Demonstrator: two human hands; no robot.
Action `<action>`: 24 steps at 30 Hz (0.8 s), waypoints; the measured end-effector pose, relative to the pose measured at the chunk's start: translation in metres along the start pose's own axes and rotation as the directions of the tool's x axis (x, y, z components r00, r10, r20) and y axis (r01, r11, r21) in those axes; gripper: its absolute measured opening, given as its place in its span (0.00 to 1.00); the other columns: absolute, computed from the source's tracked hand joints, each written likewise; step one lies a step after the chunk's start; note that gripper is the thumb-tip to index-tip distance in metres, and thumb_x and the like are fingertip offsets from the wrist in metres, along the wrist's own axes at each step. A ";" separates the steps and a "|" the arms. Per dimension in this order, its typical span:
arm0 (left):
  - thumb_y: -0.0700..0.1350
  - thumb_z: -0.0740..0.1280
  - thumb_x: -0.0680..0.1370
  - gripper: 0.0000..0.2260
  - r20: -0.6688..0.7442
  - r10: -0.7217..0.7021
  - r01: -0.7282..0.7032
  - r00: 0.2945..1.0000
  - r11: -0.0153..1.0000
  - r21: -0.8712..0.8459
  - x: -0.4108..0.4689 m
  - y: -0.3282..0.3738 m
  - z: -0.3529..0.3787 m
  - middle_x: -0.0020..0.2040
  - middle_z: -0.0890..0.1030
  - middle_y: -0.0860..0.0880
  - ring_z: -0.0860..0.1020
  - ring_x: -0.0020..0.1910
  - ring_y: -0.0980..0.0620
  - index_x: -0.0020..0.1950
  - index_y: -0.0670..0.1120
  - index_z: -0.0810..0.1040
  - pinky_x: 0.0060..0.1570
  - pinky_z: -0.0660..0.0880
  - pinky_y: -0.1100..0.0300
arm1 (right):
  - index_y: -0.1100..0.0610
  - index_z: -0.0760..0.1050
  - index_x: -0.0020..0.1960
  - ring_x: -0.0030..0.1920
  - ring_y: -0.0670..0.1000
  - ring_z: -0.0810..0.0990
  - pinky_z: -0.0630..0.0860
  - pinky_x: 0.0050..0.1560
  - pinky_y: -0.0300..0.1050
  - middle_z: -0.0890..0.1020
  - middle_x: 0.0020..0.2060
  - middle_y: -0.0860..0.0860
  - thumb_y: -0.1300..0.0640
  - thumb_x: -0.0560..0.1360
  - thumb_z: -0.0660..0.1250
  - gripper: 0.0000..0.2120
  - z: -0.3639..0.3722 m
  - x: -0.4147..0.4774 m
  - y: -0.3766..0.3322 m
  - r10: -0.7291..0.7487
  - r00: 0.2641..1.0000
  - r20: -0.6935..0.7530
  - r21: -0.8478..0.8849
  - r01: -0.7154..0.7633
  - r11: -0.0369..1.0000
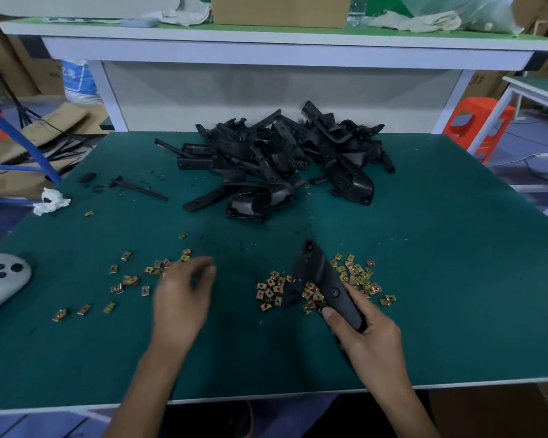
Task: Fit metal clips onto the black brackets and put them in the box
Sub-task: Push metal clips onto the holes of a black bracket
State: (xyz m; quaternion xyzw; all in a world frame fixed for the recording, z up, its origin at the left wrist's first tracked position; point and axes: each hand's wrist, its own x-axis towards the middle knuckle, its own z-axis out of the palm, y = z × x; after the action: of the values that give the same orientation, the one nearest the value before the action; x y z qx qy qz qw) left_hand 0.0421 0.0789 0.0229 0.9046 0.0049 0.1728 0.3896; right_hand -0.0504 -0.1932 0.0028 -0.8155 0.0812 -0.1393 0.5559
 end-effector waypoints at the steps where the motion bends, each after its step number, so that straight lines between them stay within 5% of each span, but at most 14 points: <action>1: 0.43 0.70 0.79 0.09 0.096 0.065 -0.064 0.993 0.998 -0.010 -0.005 0.009 0.009 0.48 0.79 0.52 0.78 0.49 0.51 0.58 0.46 0.84 0.50 0.74 0.61 | 0.27 0.77 0.58 0.33 0.44 0.77 0.75 0.35 0.44 0.85 0.38 0.45 0.50 0.75 0.75 0.20 0.000 0.000 0.000 -0.001 1.000 -0.003 0.001 0.001 1.000; 5: 0.47 0.68 0.81 0.12 0.281 0.221 -0.241 0.934 0.970 0.038 -0.017 0.023 0.039 0.51 0.77 0.48 0.73 0.51 0.48 0.63 0.48 0.83 0.55 0.72 0.57 | 0.26 0.77 0.58 0.34 0.45 0.77 0.77 0.36 0.49 0.86 0.40 0.45 0.49 0.75 0.76 0.20 0.000 -0.001 0.000 -0.006 1.000 -0.019 0.011 0.006 1.000; 10: 0.46 0.69 0.80 0.05 0.311 0.202 -0.228 0.929 0.972 0.051 -0.012 0.023 0.042 0.50 0.74 0.52 0.69 0.51 0.51 0.54 0.48 0.82 0.53 0.65 0.62 | 0.23 0.75 0.57 0.43 0.45 0.83 0.81 0.42 0.48 0.85 0.46 0.38 0.51 0.75 0.76 0.23 0.002 -0.001 -0.002 -0.021 1.000 -0.014 -0.009 0.021 1.000; 15: 0.46 0.65 0.82 0.02 0.252 0.067 -0.011 0.965 0.977 -0.215 -0.017 0.039 0.038 0.47 0.80 0.58 0.76 0.48 0.60 0.53 0.53 0.76 0.44 0.69 0.70 | 0.25 0.75 0.58 0.43 0.51 0.83 0.78 0.41 0.48 0.85 0.44 0.41 0.51 0.76 0.76 0.22 0.002 -0.001 0.000 -0.032 0.999 -0.009 -0.037 0.031 0.999; 18: 0.47 0.65 0.82 0.06 0.302 -0.019 0.154 0.953 0.890 -0.429 -0.023 0.047 0.039 0.49 0.83 0.63 0.78 0.51 0.68 0.54 0.58 0.79 0.46 0.71 0.77 | 0.27 0.76 0.59 0.42 0.51 0.82 0.77 0.40 0.45 0.85 0.43 0.41 0.52 0.76 0.76 0.22 0.003 0.000 0.001 -0.027 1.000 -0.010 -0.045 0.027 0.999; 24: 0.39 0.70 0.79 0.06 0.300 -0.120 0.302 0.946 0.659 -0.689 -0.033 0.046 0.045 0.40 0.85 0.53 0.80 0.40 0.60 0.49 0.50 0.84 0.41 0.75 0.69 | 0.30 0.77 0.61 0.41 0.47 0.82 0.77 0.42 0.44 0.85 0.43 0.42 0.51 0.76 0.75 0.20 0.003 -0.002 0.000 -0.053 0.999 -0.002 -0.089 0.053 0.995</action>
State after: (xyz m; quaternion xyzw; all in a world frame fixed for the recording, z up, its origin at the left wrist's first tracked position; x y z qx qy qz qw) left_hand 0.0192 0.0110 0.0165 0.6822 -0.0031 0.0089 0.7311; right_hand -0.0512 -0.1901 0.0014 -0.8409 0.0667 -0.1521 0.5150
